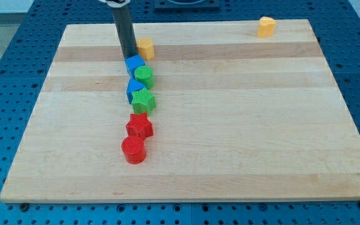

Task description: Move blue triangle and blue cube towards center

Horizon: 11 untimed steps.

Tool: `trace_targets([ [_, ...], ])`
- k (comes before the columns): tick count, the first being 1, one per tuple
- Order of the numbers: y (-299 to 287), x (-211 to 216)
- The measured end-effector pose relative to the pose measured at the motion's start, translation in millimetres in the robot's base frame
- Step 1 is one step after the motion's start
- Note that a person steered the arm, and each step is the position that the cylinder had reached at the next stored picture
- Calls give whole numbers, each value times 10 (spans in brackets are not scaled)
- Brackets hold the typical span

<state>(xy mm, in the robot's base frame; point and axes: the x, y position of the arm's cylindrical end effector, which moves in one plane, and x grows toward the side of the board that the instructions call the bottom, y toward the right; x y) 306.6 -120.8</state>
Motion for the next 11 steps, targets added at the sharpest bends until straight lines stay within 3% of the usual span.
trace_targets([
  [11,423,-418],
])
